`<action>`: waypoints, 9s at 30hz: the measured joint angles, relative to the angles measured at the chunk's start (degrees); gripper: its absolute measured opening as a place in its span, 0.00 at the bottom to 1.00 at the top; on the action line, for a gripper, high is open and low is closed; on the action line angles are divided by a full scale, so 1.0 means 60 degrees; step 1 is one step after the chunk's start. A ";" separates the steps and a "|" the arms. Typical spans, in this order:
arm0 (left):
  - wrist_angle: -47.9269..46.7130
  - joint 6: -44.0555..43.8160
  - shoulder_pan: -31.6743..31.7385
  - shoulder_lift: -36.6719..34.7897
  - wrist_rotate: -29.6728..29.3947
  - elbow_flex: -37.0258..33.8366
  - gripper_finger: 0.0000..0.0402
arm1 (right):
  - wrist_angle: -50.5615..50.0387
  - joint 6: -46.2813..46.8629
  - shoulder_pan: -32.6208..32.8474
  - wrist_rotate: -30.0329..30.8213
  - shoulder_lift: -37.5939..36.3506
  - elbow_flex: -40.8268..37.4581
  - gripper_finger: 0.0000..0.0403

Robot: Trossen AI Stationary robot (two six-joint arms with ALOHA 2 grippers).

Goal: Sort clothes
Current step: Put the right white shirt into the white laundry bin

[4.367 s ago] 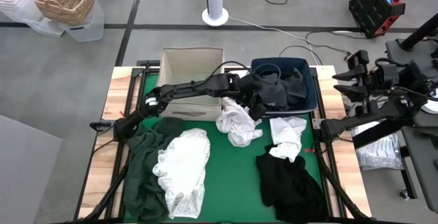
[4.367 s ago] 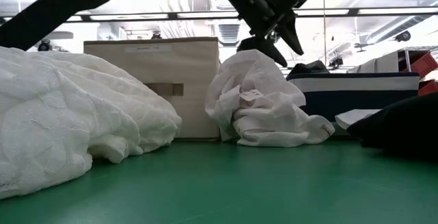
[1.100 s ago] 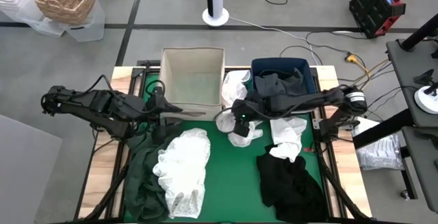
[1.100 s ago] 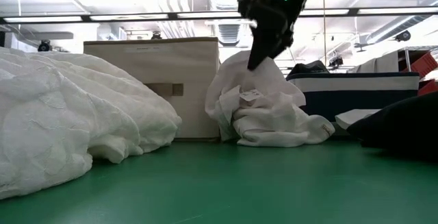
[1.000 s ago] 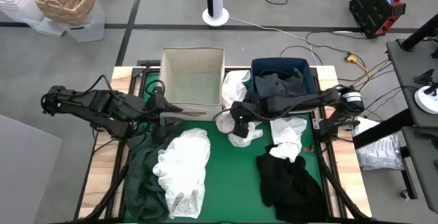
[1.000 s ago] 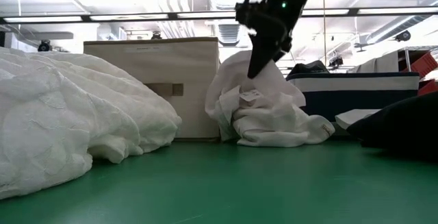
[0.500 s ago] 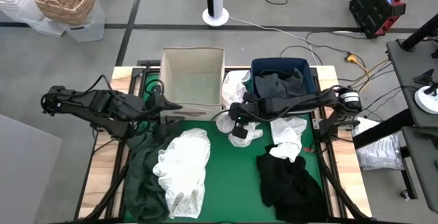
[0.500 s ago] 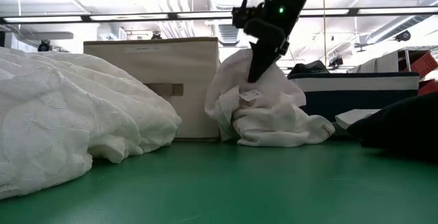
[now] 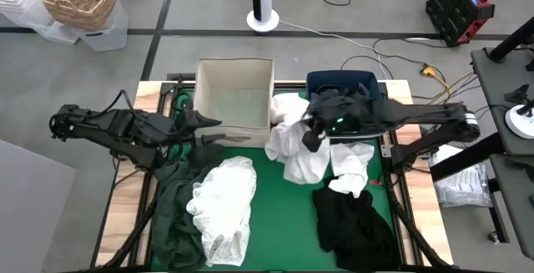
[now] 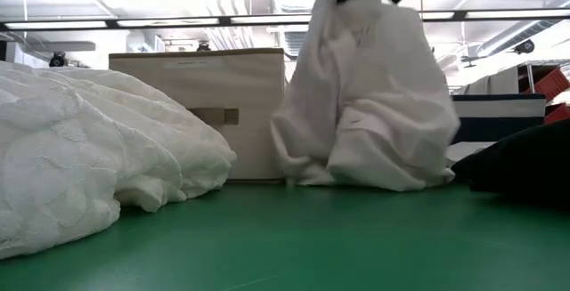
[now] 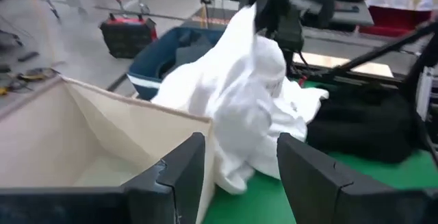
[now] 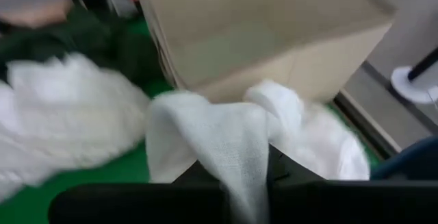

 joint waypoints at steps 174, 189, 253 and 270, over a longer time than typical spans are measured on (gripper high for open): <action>0.0515 0.7736 0.0987 0.6217 -0.1712 1.1378 0.00 | 0.0481 -0.0358 -0.0168 -0.7516 0.3700 0.9579 0.91; 0.0540 0.6520 0.0975 0.6324 -0.0616 1.1380 0.00 | 0.0499 -0.2128 -0.0165 -0.4454 0.4335 0.9579 0.91; -0.5120 0.3542 0.0969 0.4673 -0.3959 1.1628 0.44 | 1.4020 -0.7510 -0.1306 -0.3842 0.6284 0.9583 0.02; -0.5564 0.3651 0.0969 0.4661 -0.4374 1.1628 0.44 | 1.1374 -0.8903 -0.2790 -0.2503 0.7827 0.9583 0.03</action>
